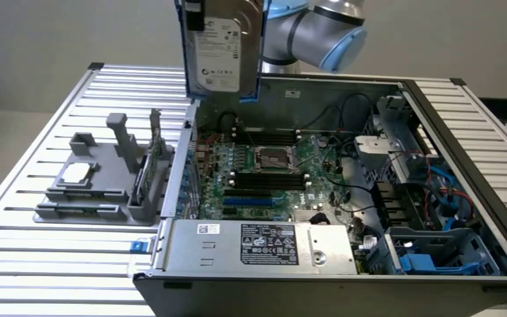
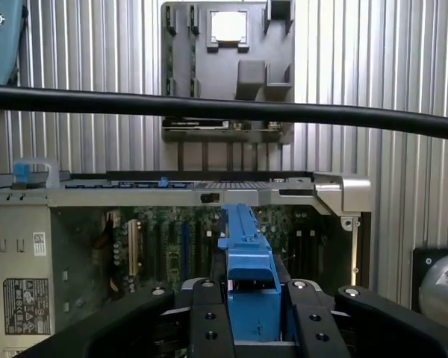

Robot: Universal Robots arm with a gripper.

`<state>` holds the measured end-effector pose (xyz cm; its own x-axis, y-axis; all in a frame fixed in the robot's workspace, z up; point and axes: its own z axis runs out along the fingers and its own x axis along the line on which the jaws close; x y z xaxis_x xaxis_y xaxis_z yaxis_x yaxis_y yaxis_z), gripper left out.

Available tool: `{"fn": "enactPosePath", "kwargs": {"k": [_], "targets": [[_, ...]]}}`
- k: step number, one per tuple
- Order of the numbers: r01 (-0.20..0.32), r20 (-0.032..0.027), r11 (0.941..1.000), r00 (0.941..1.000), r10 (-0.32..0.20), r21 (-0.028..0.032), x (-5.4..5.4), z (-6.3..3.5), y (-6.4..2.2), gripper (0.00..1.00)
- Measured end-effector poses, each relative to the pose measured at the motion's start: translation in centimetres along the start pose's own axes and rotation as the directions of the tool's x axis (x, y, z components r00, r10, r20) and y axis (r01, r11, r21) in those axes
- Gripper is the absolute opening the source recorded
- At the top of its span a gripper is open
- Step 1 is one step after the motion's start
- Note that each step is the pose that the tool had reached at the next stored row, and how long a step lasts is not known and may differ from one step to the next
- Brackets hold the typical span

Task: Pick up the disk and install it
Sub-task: 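Pick up the disk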

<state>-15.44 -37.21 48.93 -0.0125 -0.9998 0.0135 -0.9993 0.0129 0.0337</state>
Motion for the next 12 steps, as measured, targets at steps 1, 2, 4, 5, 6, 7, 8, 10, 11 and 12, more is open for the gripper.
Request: {"fn": "enactPosePath", "kwargs": {"k": [1, 2, 4, 5, 6, 7, 8, 10, 11, 12], "targets": [[0.0, 0.0004, 1.0, 1.0, 0.0, -0.0001, 0.2, -0.03, -0.31, 0.33], [0.0, 0.0008, 1.0, 1.0, 0.0, -0.0003, 0.4, -0.05, -0.62, 0.33], [0.0, 0.0015, 1.0, 1.0, 0.0, -0.0008, 0.7, -0.11, -1.23, 0.33], [0.0, 0.0019, 1.0, 1.0, 0.0, -0.0009, 0.9, -0.14, -1.57, 0.33], [0.0, 0.0023, 1.0, 1.0, 0.0, -0.0011, 1.1, -0.16, -1.86, 0.33], [0.0, 0.0027, 1.0, 1.0, 0.0, -0.0013, 1.2, -0.19, -2.18, 0.33], [0.0, 0.003, 1.0, 1.0, 0.0, -0.0014, 1.4, -0.22, -2.49, 0.33], [0.0, 0.0037, 1.0, 1.0, 0.0, -0.0018, 1.8, -0.27, -3.11, 0.33], [0.0, 0.0041, 1.0, 1.0, 0.0, -0.002, 2.0, -0.3, -3.43, 0.33], [0.0, 0.0043, 1.0, 1.0, 0.0, -0.0021, 2.1, -0.33, -3.75, 0.33]]}}
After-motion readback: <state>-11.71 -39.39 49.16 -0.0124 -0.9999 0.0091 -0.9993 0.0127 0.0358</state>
